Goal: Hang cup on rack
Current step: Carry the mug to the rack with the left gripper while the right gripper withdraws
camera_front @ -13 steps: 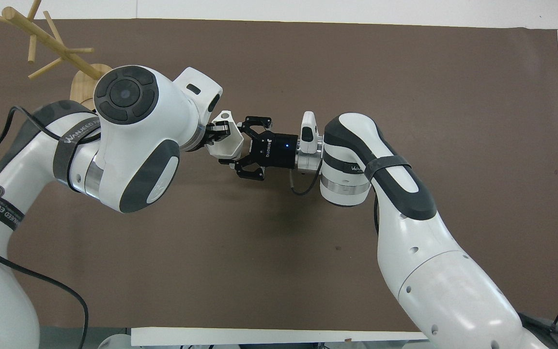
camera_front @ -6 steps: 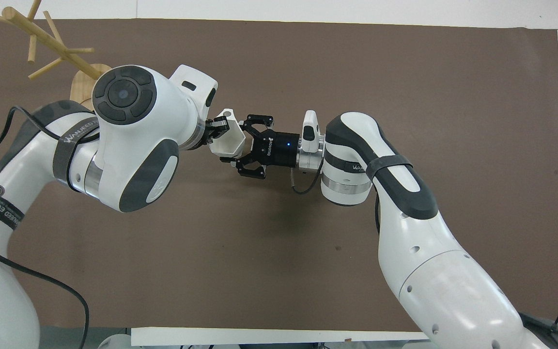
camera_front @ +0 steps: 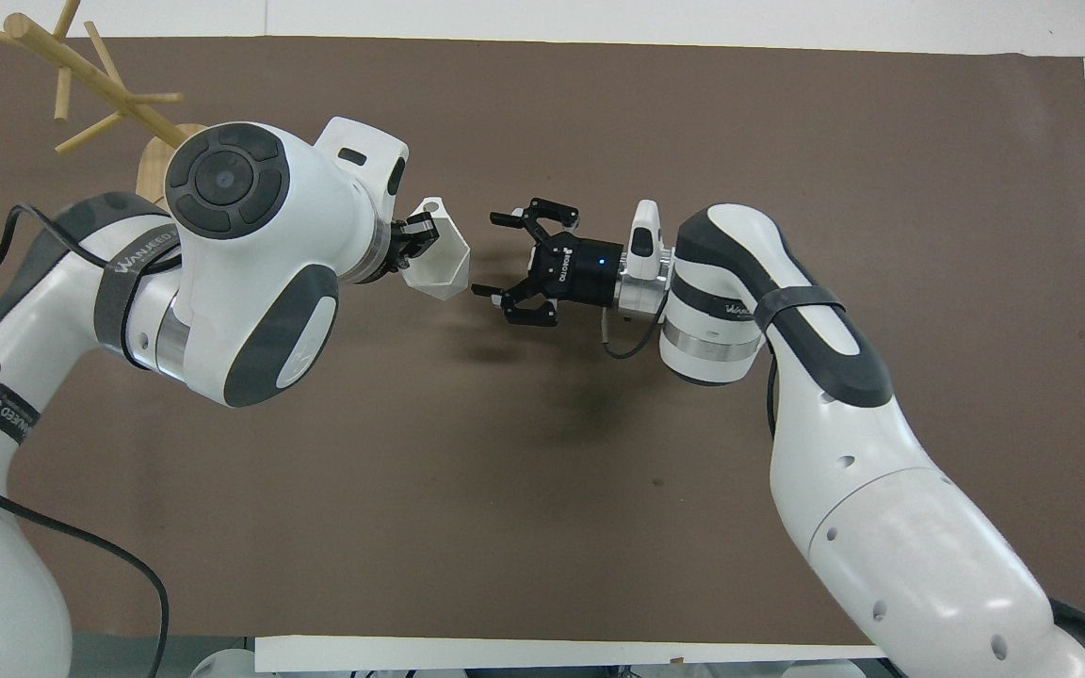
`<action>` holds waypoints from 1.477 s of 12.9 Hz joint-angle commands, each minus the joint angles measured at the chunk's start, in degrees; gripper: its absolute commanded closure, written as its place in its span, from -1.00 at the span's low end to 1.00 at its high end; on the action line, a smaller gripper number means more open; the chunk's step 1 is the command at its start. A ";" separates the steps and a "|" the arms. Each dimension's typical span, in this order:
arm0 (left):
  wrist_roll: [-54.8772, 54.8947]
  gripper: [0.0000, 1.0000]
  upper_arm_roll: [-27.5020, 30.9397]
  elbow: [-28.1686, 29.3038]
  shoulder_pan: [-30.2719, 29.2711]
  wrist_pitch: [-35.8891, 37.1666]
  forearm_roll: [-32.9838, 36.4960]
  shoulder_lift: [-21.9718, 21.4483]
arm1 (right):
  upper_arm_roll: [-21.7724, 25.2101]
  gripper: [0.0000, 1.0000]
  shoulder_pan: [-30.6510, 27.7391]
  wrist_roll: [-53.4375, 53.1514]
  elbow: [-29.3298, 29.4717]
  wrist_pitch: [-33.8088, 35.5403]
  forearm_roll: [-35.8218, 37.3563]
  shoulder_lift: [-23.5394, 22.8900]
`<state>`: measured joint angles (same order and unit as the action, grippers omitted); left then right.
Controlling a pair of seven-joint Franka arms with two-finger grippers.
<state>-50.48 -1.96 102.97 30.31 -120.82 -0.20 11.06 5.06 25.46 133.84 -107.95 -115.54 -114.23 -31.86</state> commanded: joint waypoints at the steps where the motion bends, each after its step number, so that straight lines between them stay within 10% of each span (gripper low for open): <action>1: -5.31 1.00 1.43 0.74 -0.08 -3.10 0.82 -1.21 | -0.58 -0.98 -8.47 1.25 -2.27 3.38 10.19 2.15; 10: -11.74 1.00 3.72 20.33 -6.75 -30.58 7.58 -15.36 | -0.32 -0.98 -32.92 -8.75 -1.04 5.06 58.29 7.69; 19: -10.52 1.00 3.46 20.78 -15.02 -36.51 7.67 -13.69 | 0.30 -0.98 -33.46 -56.45 0.72 3.38 93.38 26.04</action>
<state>-60.77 1.90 122.41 17.03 -154.69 5.95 -2.61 5.49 -7.64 84.45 -105.98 -113.18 -24.05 -9.13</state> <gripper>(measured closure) 0.930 0.004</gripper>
